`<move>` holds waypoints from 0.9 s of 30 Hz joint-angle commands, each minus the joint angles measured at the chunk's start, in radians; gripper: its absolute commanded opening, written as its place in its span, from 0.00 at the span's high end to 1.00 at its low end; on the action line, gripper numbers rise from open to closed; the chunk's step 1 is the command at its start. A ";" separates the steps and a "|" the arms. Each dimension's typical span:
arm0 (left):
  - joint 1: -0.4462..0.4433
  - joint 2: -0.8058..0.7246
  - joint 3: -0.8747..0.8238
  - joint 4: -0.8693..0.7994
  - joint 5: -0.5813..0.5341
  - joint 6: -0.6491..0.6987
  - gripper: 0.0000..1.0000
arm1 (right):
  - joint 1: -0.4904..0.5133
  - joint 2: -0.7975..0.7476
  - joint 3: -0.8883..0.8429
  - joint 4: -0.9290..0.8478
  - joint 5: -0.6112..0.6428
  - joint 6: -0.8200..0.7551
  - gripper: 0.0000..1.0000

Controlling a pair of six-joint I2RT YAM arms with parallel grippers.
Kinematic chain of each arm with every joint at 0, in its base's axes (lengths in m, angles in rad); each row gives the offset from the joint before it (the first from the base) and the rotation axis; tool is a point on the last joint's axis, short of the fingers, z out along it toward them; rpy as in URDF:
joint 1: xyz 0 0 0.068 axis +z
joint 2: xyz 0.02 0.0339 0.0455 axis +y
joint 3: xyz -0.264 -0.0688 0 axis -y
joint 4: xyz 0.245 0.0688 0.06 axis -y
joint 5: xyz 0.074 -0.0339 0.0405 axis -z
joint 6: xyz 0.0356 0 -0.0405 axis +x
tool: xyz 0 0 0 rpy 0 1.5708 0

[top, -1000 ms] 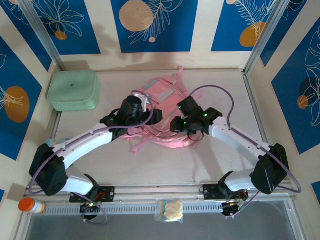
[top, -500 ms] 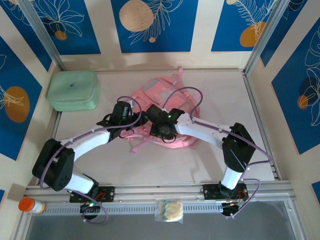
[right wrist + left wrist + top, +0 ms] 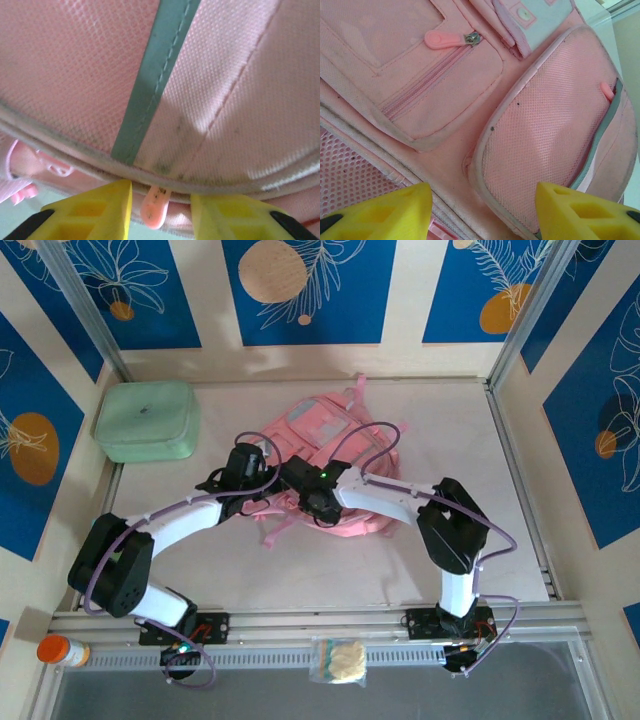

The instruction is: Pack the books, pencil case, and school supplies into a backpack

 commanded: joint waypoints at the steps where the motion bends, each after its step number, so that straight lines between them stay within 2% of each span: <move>1: 0.008 0.003 -0.016 0.018 0.026 0.000 0.44 | -0.006 0.027 0.019 0.034 0.041 0.005 0.72; 4: 0.007 -0.001 -0.045 0.051 0.034 -0.024 0.44 | 0.004 0.010 0.020 0.023 0.089 -0.022 0.84; 9: -0.003 0.003 -0.078 0.079 0.046 -0.062 0.45 | 0.016 -0.059 -0.022 0.008 0.146 -0.073 0.94; 12: -0.035 0.015 -0.097 0.133 0.048 -0.104 0.46 | 0.020 -0.109 -0.072 0.088 0.113 -0.181 1.00; 18: -0.098 0.095 -0.092 0.207 -0.020 -0.174 0.51 | 0.030 -0.142 -0.085 0.015 0.088 -0.304 1.00; 25: -0.091 0.178 -0.071 0.208 -0.166 -0.165 0.57 | 0.030 -0.239 -0.212 -0.048 0.113 -0.406 1.00; 27: -0.075 0.185 -0.055 0.197 -0.162 -0.132 0.58 | 0.023 -0.277 -0.251 -0.077 0.151 -0.422 1.00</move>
